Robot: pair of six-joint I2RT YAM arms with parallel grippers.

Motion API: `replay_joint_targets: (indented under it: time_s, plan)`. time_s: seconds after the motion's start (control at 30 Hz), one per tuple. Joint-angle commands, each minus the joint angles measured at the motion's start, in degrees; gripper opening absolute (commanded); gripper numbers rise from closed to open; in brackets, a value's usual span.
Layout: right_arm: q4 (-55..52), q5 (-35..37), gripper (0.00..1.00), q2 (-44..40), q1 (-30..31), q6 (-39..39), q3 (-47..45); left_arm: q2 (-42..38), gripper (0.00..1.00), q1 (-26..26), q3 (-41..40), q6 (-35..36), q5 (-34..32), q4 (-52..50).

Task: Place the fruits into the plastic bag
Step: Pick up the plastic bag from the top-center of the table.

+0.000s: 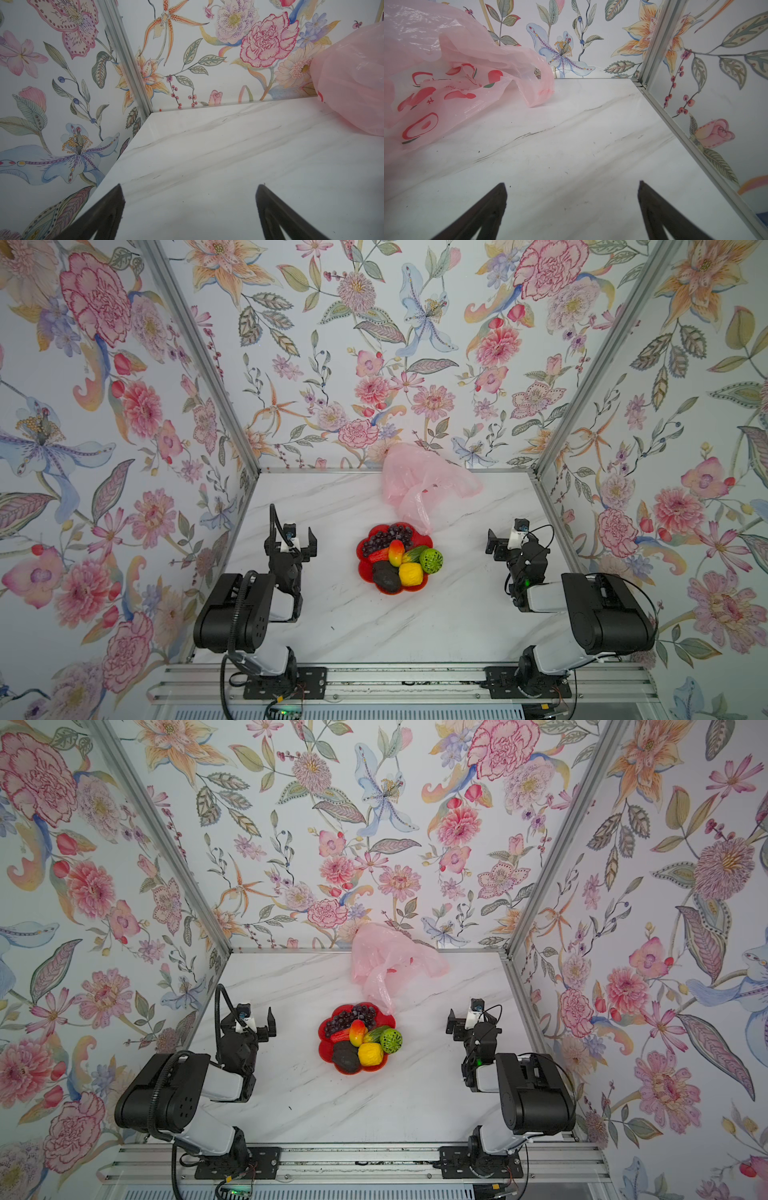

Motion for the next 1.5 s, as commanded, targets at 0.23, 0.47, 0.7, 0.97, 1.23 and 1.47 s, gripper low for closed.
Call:
replay_joint_targets:
  time_s: [0.23, 0.47, 0.7, 0.97, 1.23, 1.47]
  plan:
    - [-10.3, 4.8, 0.99, -7.9, -1.3, 2.9, 1.1, -9.0, 0.99, -0.2, 3.0, -1.0, -4.9, -12.8]
    - [-40.7, 5.4, 0.99, -16.6, -4.7, 13.7, 12.5, -16.2, 0.99, -0.3, 17.4, -10.2, -7.8, -44.3]
    - [-69.2, -1.7, 0.99, -16.7, -7.7, 23.4, 28.2, -15.5, 0.99, -1.4, 31.1, -25.3, -5.8, -69.2]
    - [-88.5, -18.0, 0.99, -15.5, -5.2, 25.3, 42.1, -17.4, 0.99, -1.9, 36.9, -31.4, 7.9, -78.1]
    - [-98.6, -24.9, 0.99, -10.3, 1.1, 26.4, 53.1, -17.6, 0.99, -3.6, 39.5, -33.9, 18.1, -82.6]
    - [-98.9, -24.4, 0.99, -2.5, 4.3, 26.5, 61.5, -15.9, 0.99, -10.2, 44.6, -34.4, 17.9, -85.7]
